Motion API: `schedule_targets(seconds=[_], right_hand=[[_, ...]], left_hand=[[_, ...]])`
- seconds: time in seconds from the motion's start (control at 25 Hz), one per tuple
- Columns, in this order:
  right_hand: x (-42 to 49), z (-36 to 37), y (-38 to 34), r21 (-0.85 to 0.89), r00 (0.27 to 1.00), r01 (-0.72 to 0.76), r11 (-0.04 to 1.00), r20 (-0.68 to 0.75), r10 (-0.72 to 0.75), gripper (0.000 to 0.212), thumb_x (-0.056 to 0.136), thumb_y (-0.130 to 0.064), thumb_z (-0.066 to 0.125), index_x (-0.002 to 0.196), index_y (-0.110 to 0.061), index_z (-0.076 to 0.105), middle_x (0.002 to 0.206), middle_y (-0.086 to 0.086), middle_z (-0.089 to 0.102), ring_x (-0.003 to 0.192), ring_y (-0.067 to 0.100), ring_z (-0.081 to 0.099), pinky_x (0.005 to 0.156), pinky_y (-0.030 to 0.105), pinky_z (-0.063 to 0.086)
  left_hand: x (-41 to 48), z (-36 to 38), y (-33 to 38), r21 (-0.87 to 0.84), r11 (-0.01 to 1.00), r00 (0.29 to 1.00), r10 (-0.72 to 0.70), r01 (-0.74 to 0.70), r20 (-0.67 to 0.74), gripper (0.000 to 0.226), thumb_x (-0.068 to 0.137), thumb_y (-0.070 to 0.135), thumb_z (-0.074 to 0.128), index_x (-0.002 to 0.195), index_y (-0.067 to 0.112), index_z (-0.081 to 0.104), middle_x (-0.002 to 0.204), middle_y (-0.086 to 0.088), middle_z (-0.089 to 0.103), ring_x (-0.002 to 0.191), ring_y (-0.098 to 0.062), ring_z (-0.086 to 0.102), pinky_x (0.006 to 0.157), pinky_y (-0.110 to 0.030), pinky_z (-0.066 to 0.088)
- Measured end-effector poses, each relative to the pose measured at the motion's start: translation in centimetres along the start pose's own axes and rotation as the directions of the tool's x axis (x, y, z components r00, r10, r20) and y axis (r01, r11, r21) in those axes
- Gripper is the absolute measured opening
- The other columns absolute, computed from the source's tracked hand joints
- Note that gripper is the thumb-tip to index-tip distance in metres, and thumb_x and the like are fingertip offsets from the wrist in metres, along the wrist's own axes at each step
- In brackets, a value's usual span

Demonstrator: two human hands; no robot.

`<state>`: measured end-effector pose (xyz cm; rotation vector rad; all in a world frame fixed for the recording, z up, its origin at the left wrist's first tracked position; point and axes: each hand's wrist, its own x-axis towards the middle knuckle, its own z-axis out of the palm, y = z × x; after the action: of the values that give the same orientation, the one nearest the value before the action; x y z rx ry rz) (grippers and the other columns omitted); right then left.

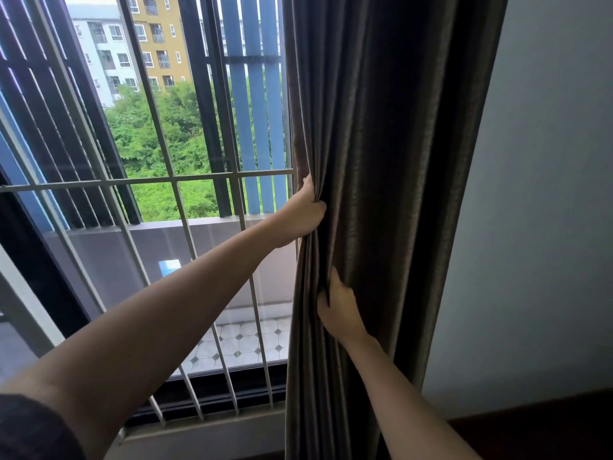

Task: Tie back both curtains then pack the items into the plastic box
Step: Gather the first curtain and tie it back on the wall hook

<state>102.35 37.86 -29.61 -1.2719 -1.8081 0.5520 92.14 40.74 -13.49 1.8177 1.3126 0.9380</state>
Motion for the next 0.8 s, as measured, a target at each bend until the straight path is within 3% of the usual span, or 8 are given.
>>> schedule_targets(seconds=[0.16,0.28,0.48,0.56,0.64,0.68,0.72,0.8], right_hand=[[0.5,0.3,-0.4,-0.081,0.997,-0.034,0.996,0.062,0.039,0.062,0.085,-0.005,0.045,0.143,-0.012,0.024,0.123,0.017,0.058,0.111,0.034,0.059,0.1,0.043,0.046],[0.1,0.1,-1.3,-0.105,0.982,-0.038,0.994,0.18,0.057,0.074,0.076,-0.011,0.047,0.144,-0.016,0.017,0.129,0.017,0.052,0.116,0.036,0.054,0.101,0.041,0.043],[-1.5,-0.9,-2.0,-0.096,0.933,0.078,0.992,0.358,-0.038,0.087,0.074,-0.017,0.051,0.149,-0.025,0.008,0.157,-0.001,0.017,0.141,0.02,0.025,0.115,0.032,0.022],[-0.8,-2.7,-2.1,-0.214,0.974,0.214,0.953,-0.027,-0.225,0.065,0.075,-0.018,0.049,0.139,-0.015,0.039,0.149,0.007,0.035,0.137,0.021,0.031,0.116,0.041,0.022],[0.7,-5.7,-2.5,-0.171,0.778,0.197,0.965,-0.573,-0.26,0.044,0.079,-0.016,0.054,0.123,-0.01,0.052,0.135,0.013,0.046,0.128,0.022,0.04,0.111,0.036,0.03],[1.7,-7.4,-2.9,-0.064,0.675,0.202,0.977,-0.714,-0.187,0.043,0.082,-0.016,0.06,0.123,-0.008,0.05,0.132,0.013,0.046,0.125,0.021,0.042,0.108,0.03,0.034],[2.6,-9.0,-3.1,0.053,0.66,0.214,0.975,-0.744,-0.104,0.05,0.082,-0.017,0.065,0.127,-0.008,0.045,0.132,0.011,0.044,0.123,0.019,0.044,0.106,0.025,0.036],[4.2,-11.2,-3.5,0.213,0.792,0.165,0.963,-0.611,-0.001,0.068,0.083,-0.023,0.069,0.139,-0.012,0.032,0.131,0.002,0.047,0.119,0.009,0.048,0.101,0.019,0.041]], left_hand=[[0.2,0.3,0.3,-0.02,0.999,0.999,-0.032,0.033,0.029,0.084,0.073,0.018,0.049,0.146,0.037,0.012,0.152,-0.003,0.024,0.134,-0.025,0.035,0.109,-0.042,0.037],[-0.1,1.2,0.6,-0.015,1.0,0.999,-0.01,0.01,-0.04,0.086,0.065,0.041,0.067,0.139,0.039,0.024,0.145,-0.006,0.038,0.126,-0.023,0.047,0.107,-0.044,0.039],[0.5,1.0,0.3,0.12,0.992,0.991,-0.016,0.033,-0.136,0.08,0.084,0.013,0.051,0.148,0.032,0.006,0.147,-0.017,0.036,0.126,-0.034,0.046,0.096,-0.041,0.048],[0.3,0.0,-0.2,0.102,0.994,0.995,-0.012,0.022,-0.097,0.078,0.082,0.005,0.042,0.147,0.032,0.009,0.143,-0.012,0.04,0.123,-0.032,0.048,0.094,-0.04,0.048],[0.0,-0.8,-0.7,0.077,0.997,0.997,0.001,0.005,-0.077,0.074,0.081,-0.003,0.039,0.146,0.027,0.018,0.13,-0.006,0.05,0.119,-0.026,0.05,0.099,-0.041,0.046],[-0.2,-1.0,-0.9,0.069,0.998,0.997,0.007,-0.002,-0.075,0.073,0.081,-0.004,0.039,0.145,0.025,0.021,0.126,-0.004,0.052,0.117,-0.024,0.051,0.099,-0.041,0.046],[-0.4,-1.1,-1.1,0.062,0.998,0.997,0.01,-0.005,-0.076,0.073,0.08,-0.004,0.039,0.145,0.025,0.022,0.125,-0.004,0.052,0.117,-0.022,0.051,0.099,-0.04,0.046],[-0.4,-1.2,-1.3,0.038,0.999,0.997,0.015,-0.012,-0.077,0.074,0.079,-0.004,0.039,0.145,0.026,0.023,0.128,-0.003,0.051,0.117,-0.021,0.051,0.099,-0.039,0.047]])
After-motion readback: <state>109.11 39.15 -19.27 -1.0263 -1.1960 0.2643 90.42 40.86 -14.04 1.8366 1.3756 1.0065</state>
